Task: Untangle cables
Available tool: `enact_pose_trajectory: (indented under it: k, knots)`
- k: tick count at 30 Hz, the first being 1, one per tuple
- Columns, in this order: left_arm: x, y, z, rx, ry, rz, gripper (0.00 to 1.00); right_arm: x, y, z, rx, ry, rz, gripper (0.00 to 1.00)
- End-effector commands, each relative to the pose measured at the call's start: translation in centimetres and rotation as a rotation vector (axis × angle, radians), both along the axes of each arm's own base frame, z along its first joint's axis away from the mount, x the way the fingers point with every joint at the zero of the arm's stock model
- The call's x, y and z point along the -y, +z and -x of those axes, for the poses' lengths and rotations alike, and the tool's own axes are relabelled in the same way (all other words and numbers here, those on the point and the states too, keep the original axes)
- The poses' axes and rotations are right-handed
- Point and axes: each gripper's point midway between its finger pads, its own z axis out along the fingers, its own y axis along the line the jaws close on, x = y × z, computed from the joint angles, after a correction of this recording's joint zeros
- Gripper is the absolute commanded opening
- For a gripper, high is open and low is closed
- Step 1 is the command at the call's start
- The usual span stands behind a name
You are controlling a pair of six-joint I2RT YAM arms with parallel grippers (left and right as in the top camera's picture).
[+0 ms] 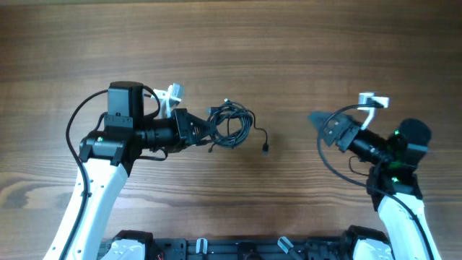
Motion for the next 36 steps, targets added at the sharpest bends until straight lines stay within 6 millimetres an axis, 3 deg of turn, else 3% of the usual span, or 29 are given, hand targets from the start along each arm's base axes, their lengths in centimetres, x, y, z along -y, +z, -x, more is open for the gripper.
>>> enact_pose_trajectory:
  k: [1, 6, 9, 14, 18, 29, 36]
  knots:
    - [0.2, 1.2, 0.1, -0.051, 0.029, 0.056, 0.04, -3.6, 1.0, 2.6, -0.004, 0.192, -0.042, 0.99]
    - [0.5, 1.8, 0.6, -0.114, 0.024, 0.108, 0.04, -7.0, 0.3, 3.1, -0.007, 0.224, 0.000, 0.95]
    - [0.9, 2.5, 1.2, -0.121, -0.016, 0.152, 0.04, -8.1, -0.1, 3.0, -0.031, 0.208, 0.010, 0.83]
    - [0.6, 2.7, 1.1, -0.118, -0.011, 0.162, 0.04, -9.8, 0.5, 4.0, -0.028, 0.260, -0.007, 0.72]
    - [-0.1, 2.7, 0.6, -0.116, 0.017, 0.164, 0.04, -10.6, 0.8, 4.5, -0.023, 0.282, -0.015, 0.71]
    - [0.0, 3.2, 0.9, -0.022, -0.046, 0.175, 0.04, -10.7, 1.6, 2.7, -0.093, 0.153, -0.078, 0.72]
    - [0.0, 3.2, 0.9, -0.021, -0.046, 0.175, 0.04, -12.3, 2.0, 3.3, -0.101, 0.166, -0.102, 0.72]
